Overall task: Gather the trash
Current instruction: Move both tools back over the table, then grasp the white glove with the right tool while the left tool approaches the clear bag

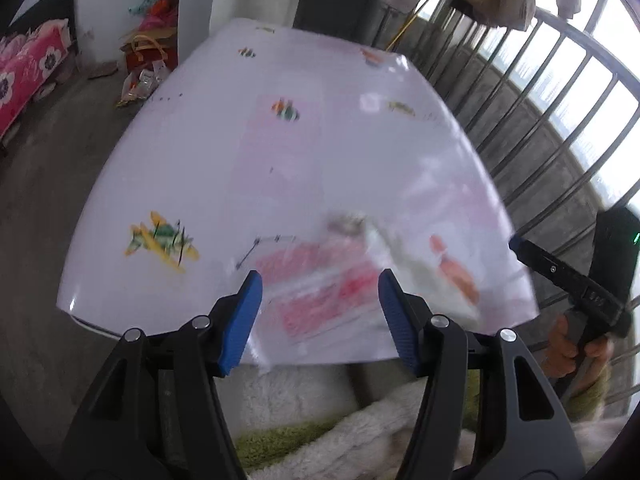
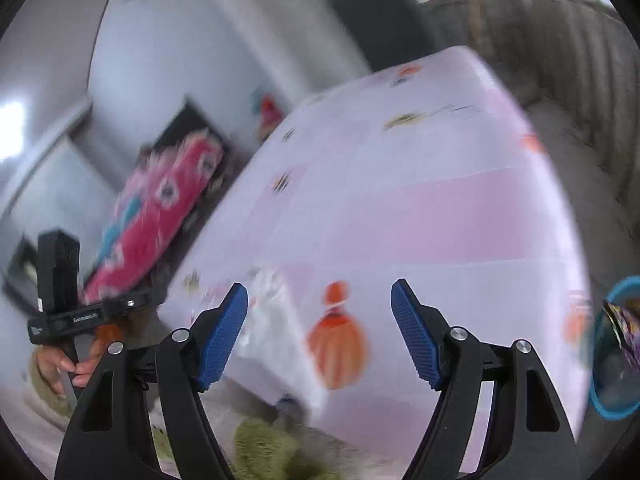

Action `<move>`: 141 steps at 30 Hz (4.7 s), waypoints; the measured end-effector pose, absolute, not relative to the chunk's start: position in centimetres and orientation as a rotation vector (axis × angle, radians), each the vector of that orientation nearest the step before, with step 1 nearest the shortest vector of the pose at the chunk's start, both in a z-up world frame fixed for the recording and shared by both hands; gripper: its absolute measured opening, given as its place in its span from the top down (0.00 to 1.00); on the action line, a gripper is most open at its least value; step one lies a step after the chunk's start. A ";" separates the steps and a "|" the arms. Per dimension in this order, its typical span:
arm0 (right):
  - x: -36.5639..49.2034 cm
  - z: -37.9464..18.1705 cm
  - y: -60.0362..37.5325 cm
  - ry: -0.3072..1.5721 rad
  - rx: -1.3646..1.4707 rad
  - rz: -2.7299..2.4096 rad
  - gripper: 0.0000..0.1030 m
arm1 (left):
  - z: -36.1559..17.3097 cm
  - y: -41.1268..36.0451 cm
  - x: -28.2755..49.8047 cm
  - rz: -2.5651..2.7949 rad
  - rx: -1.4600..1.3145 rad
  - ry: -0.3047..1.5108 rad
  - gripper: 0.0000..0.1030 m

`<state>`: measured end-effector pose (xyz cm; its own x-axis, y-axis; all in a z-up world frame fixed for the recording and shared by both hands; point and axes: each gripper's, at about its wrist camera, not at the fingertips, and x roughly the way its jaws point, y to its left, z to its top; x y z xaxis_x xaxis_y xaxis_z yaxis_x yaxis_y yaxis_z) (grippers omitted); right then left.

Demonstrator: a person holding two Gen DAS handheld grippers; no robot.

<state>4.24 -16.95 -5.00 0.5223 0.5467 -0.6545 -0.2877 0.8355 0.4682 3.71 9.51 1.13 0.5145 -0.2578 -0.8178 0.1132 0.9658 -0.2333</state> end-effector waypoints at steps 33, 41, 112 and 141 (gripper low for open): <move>10.1 -8.8 -14.9 1.009 0.088 0.121 0.74 | -3.6 2.6 12.4 -0.517 -0.186 0.876 0.32; 9.8 -8.8 -15.3 1.008 0.121 0.121 0.74 | -5.5 4.3 12.5 -0.489 -0.217 1.055 0.32; 8.4 -8.6 -15.3 0.987 0.038 0.110 0.78 | -1.5 0.4 8.8 -0.640 -0.008 0.856 0.49; 8.4 -8.8 -17.7 0.994 0.189 0.065 0.82 | -5.6 -2.9 10.4 -0.549 0.271 0.902 0.89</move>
<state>8.35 -17.72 -8.84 0.5450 0.1405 -0.8266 0.0318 0.9817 0.1879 10.44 -2.91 -5.62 0.4958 -0.3357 -0.8009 0.5569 0.8306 -0.0033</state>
